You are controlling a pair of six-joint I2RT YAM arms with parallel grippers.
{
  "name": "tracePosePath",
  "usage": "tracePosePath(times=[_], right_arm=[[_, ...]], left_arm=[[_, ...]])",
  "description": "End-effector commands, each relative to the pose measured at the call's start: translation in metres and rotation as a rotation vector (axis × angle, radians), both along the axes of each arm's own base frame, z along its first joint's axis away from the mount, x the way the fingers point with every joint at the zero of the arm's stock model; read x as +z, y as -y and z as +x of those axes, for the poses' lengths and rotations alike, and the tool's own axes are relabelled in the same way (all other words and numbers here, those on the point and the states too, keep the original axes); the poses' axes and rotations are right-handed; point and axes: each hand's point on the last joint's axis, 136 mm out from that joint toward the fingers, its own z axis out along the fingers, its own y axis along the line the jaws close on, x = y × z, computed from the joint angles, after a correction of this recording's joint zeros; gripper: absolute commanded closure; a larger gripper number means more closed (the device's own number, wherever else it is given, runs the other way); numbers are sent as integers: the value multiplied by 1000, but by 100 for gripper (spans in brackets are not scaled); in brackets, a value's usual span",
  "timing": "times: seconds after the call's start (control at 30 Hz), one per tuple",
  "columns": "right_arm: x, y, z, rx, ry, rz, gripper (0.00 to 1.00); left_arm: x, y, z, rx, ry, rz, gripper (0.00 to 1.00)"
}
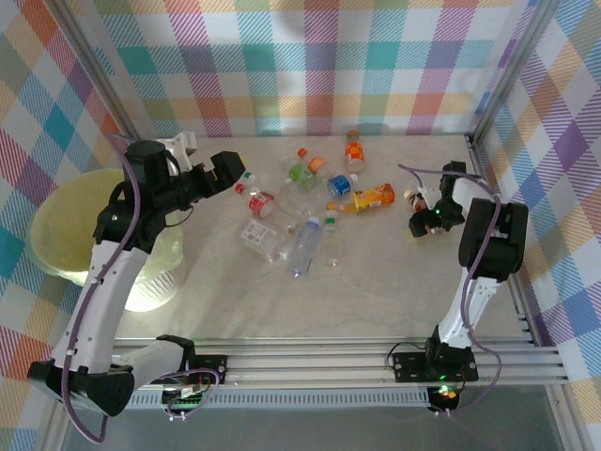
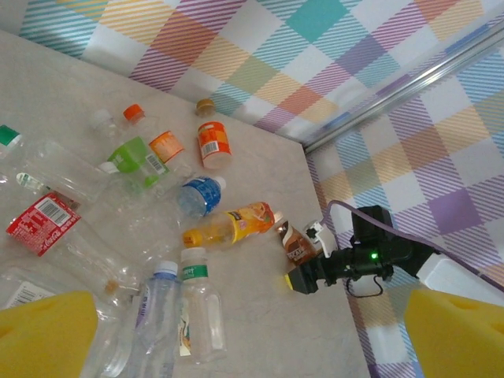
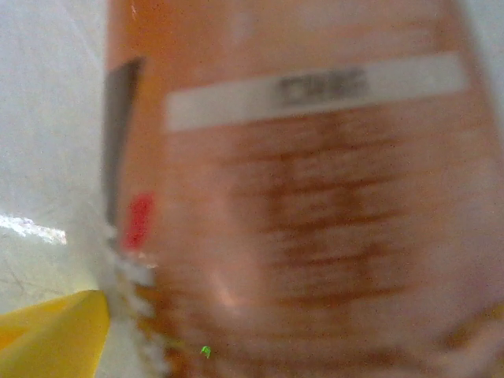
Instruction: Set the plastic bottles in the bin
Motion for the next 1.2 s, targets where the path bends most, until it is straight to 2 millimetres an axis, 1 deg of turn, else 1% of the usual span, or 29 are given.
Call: tracePosePath(times=[0.0, 0.07, 0.13, 0.2, 0.3, 0.37, 0.53, 0.7, 0.8, 0.93, 1.1, 1.17], right_arm=[[3, -5, -10, -56, -30, 40, 13], [3, -4, -7, -75, -15, 39, 25], [3, -2, -5, -85, -3, 22, 30], [6, -1, -5, -87, 5, 8, 32], [14, 1, -3, -106, 32, -7, 38], [21, 1, 1, -133, 61, -26, 44], [35, -5, 6, -224, 116, -36, 49], [54, -16, 6, -302, 192, 0, 51], [68, -29, 5, -328, 253, 40, 52], [87, -52, 1, -363, 328, 134, 53], [116, -99, -11, -338, 417, 337, 53], [129, -113, -17, -333, 450, 434, 53]], left_arm=[[18, 6, 4, -12, 81, 20, 0], [14, 9, 6, -18, 71, 25, 0], [12, 11, 6, -25, 64, 27, 0], [11, 13, 6, -32, 61, 32, 0], [8, 14, 6, -35, 56, 36, 0], [6, 15, 6, -37, 54, 32, 0], [3, 23, 8, -62, 62, 24, 0], [4, 32, 5, -96, 79, 26, 0], [1, 38, 4, -112, 79, 26, 0], [-6, 46, 6, -129, 70, 22, 0], [-15, 56, 11, -132, 48, 26, 0], [-20, 62, 14, -136, 34, 17, 0]])
